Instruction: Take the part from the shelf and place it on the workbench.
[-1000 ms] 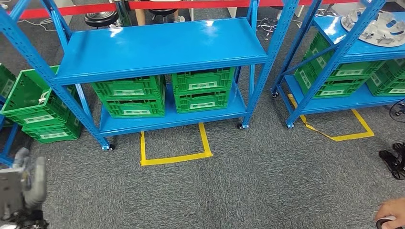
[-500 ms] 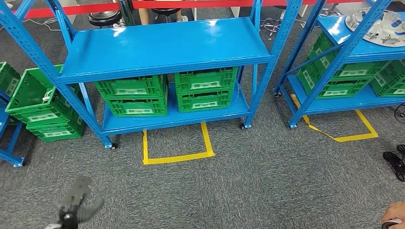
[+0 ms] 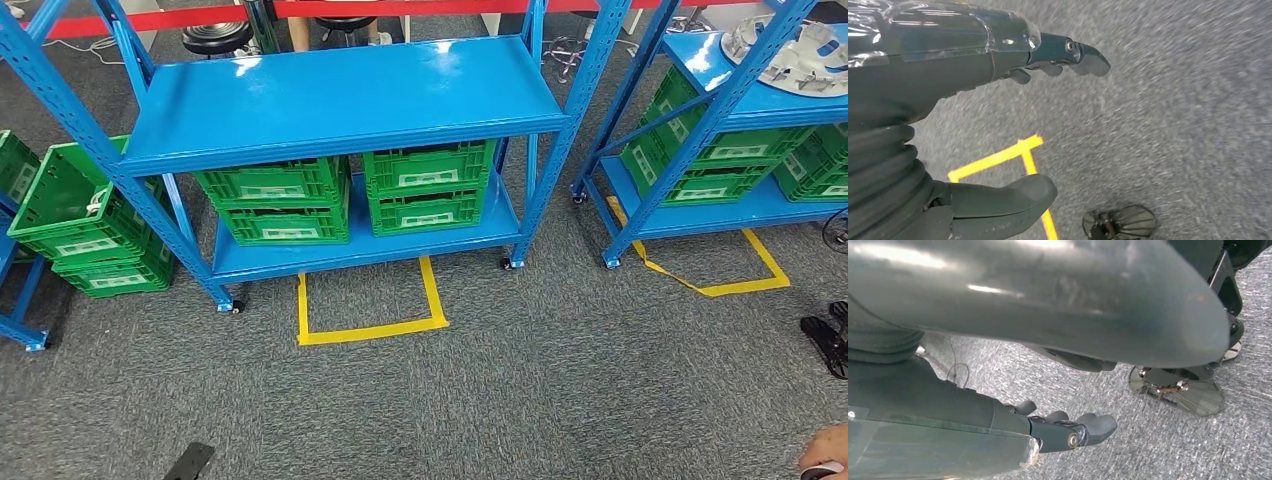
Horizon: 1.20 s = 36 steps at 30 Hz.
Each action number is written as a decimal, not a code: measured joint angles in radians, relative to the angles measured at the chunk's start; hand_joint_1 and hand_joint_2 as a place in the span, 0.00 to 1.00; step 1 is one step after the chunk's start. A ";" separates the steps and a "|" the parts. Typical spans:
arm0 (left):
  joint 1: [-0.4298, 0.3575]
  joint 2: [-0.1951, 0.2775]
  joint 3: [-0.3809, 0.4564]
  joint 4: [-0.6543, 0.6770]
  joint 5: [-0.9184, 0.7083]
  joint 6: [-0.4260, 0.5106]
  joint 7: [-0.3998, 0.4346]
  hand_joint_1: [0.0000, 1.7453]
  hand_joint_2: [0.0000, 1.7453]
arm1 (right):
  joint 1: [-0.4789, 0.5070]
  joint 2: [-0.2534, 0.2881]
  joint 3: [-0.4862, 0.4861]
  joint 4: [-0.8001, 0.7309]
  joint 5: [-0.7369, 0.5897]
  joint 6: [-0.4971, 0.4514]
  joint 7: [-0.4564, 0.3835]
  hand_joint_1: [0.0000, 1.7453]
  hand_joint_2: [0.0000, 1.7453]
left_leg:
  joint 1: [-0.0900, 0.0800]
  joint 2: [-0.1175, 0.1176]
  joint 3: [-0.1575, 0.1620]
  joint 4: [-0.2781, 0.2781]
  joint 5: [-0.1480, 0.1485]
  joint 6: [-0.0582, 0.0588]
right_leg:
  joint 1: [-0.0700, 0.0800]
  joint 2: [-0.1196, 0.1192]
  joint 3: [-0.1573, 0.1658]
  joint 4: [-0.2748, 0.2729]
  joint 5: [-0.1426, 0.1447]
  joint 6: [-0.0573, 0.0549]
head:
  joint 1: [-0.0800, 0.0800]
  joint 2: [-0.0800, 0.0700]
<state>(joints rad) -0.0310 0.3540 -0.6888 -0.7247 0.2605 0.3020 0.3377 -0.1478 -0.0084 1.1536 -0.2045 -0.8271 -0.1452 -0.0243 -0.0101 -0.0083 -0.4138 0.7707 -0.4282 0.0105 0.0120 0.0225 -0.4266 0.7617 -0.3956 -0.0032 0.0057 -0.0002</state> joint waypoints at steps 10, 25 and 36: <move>-0.022 -0.087 -0.020 0.238 0.090 0.014 -0.055 0.00 1.00 | -0.004 0.007 0.017 0.000 0.012 0.002 0.017 0.00 0.00 | -0.001 -0.001 0.000 0.000 0.000 0.000 | -0.001 0.000 0.000 0.000 0.000 0.000 | 0.000 0.000; -0.033 -0.218 -0.004 0.408 0.335 0.014 -0.107 0.00 1.00 | -0.002 0.016 0.020 0.000 0.011 -0.010 0.029 0.00 1.00 | -0.001 -0.006 0.001 0.000 0.000 0.000 | -0.001 0.000 0.000 0.000 0.000 0.000 | 0.000 0.000; -0.021 -0.275 0.092 0.446 0.344 0.022 -0.144 0.00 1.00 | 0.037 0.022 -0.020 -0.001 0.071 -0.045 0.038 0.00 1.00 | -0.001 -0.008 0.000 0.000 0.000 0.000 | -0.001 -0.002 0.001 0.000 0.000 0.000 | 0.000 0.000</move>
<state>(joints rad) -0.0524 0.0791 -0.5966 -0.2789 0.6049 0.3241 0.1942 -0.1111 0.0133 1.1340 -0.2059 -0.7561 -0.1899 0.0141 -0.0108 -0.0164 -0.4139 0.7708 -0.4282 0.0107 0.0114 0.0207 -0.4260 0.7615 -0.3955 -0.0032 0.0062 -0.0003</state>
